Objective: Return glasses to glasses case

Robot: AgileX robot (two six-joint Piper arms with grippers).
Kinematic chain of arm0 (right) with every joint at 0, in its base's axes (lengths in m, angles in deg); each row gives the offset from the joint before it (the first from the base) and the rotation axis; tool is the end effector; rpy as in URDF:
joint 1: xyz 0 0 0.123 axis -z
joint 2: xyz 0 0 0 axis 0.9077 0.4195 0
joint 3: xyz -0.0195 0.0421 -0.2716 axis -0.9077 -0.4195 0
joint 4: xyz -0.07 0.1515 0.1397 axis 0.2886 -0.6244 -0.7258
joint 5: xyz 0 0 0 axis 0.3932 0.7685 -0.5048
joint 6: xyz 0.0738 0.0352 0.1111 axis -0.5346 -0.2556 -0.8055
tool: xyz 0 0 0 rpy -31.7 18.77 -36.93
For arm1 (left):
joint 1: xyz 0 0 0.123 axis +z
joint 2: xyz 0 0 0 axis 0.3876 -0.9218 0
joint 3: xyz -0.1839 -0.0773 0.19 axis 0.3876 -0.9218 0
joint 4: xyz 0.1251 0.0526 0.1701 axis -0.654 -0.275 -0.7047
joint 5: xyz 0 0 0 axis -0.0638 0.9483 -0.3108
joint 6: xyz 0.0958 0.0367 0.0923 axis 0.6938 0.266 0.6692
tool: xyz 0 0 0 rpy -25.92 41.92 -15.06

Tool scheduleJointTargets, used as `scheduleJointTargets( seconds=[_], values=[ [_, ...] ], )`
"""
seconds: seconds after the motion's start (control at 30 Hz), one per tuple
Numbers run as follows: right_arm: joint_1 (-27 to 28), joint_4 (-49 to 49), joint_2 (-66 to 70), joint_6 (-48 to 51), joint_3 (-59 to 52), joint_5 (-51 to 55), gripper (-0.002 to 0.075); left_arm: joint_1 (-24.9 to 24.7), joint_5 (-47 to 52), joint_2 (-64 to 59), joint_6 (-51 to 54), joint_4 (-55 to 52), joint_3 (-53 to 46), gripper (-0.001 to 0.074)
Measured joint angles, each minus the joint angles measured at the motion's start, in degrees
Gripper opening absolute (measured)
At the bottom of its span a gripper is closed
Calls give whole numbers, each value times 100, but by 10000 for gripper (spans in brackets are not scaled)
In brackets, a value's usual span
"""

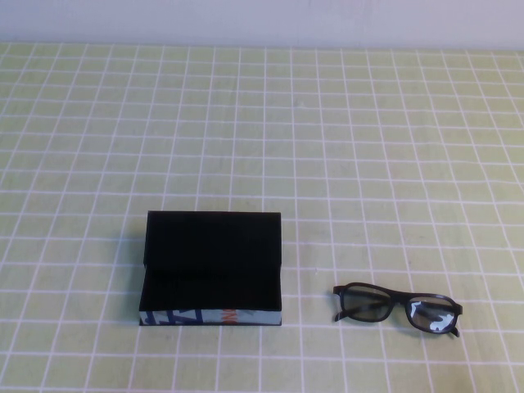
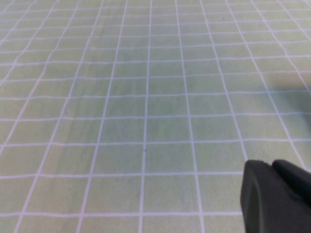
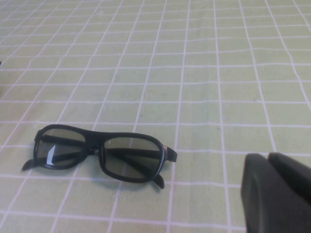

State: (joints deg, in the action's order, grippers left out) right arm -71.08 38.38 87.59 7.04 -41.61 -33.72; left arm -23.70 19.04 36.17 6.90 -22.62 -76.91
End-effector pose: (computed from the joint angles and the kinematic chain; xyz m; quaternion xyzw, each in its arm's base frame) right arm 0.0719 0.0147 0.1618 -0.0390 0.7957 0.0655 0.6009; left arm 0.0718 -0.0042 0.1562 0.0308 0.8086 -0.0005 0.5875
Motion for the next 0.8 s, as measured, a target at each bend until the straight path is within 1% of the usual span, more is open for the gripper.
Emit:
scheduleJointTargets(
  seconds=[0.3, 0.4, 0.6, 0.7, 0.8],
  values=[
    [0, -109, 0, 0, 0, -142, -11, 0, 0, 0, 0, 0, 0, -4],
    [0, -913, 0, 0, 0, -555, -11, 0, 0, 0, 0, 0, 0, -4],
    [0, -3204, 0, 0, 0, -1387, -11, 0, 0, 0, 0, 0, 0, -4],
    [0, -3707, 0, 0, 0, -1635, -11, 0, 0, 0, 0, 0, 0, -4],
    [0, -4099, 0, 0, 0, -1555, -11, 0, 0, 0, 0, 0, 0, -4]
  ],
)
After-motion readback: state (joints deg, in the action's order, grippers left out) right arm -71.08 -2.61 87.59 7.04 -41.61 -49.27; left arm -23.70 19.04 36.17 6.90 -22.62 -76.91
